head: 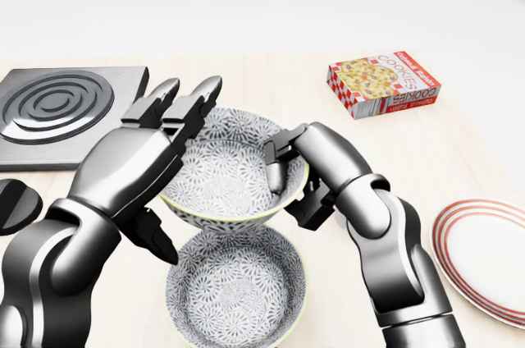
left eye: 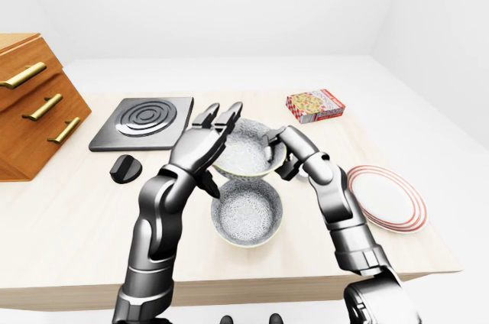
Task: Pick the akita bowl from table center and place it on the plate.
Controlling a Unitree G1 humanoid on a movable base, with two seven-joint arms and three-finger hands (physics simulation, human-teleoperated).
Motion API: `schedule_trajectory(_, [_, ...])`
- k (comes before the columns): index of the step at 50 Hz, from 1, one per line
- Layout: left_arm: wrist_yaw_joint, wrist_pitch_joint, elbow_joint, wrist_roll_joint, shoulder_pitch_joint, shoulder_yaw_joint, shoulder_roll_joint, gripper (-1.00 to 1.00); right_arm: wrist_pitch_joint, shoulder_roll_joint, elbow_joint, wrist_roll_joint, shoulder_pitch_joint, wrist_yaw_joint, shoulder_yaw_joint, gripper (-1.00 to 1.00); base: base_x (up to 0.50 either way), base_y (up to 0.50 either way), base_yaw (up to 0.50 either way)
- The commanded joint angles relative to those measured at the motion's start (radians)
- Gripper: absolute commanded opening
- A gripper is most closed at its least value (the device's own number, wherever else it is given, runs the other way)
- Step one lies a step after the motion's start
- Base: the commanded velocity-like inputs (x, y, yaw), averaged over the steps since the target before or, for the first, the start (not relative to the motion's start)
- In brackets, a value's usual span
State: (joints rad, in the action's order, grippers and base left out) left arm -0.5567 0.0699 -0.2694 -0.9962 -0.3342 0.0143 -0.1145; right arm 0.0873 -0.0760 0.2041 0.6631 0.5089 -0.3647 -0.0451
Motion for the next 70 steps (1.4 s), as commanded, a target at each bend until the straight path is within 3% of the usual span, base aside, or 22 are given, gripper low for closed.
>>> schedule_trajectory(1, [0.012, -0.007, 0.004, 0.017, -0.009, -0.02, -0.014, 1.0, 0.0, -0.03, 0.035, -0.056, 0.035, 0.036, 0.036, -1.0, 0.0, 0.0, 0.0])
schedule_trajectory(17, [0.03, -0.033, 0.002, 0.067, -0.024, -0.062, -0.054, 1.0, 0.0, -0.177, 0.068, -0.045, 0.08, 0.01, 0.124, -1.0, 0.0, 0.0, 0.0])
schedule_trajectory(34, [0.05, -0.051, -0.002, 0.075, -0.001, -0.064, -0.052, 1.0, 0.0, -0.329, -0.119, -0.101, -0.091, -0.073, 0.281, -1.0, 0.0, 0.0, 0.0])
schedule_trajectory(42, [0.065, -0.053, -0.003, 0.079, 0.023, -0.061, -0.045, 1.0, 0.0, -0.372, -0.139, -0.123, -0.157, -0.072, 0.346, -1.0, 0.0, 0.0, 0.0])
schedule_trajectory(47, [0.106, -0.019, 0.119, 0.119, -0.039, -0.082, -0.081, 1.0, 0.0, -0.398, -0.118, -0.128, -0.182, -0.054, 0.379, -1.0, 0.0, 0.0, 0.0])
schedule_trajectory(52, [0.148, 0.017, 0.233, 0.144, -0.089, -0.085, -0.105, 1.0, -0.025, -0.411, -0.08, -0.123, -0.214, -0.016, 0.401, -1.0, 0.0, 0.0, 0.0])
schedule_trajectory(65, [0.163, 0.017, 0.255, 0.149, -0.083, -0.08, -0.104, 1.0, -0.079, -0.428, 0.032, -0.112, -0.256, 0.086, 0.423, -1.0, 0.0, 0.0, 0.0])
schedule_trajectory(70, [0.144, 0.017, 0.191, 0.139, -0.043, -0.074, -0.087, 1.0, -0.13, -0.44, 0.091, -0.091, -0.281, 0.146, 0.425, -1.0, 0.0, 0.0, 0.0])
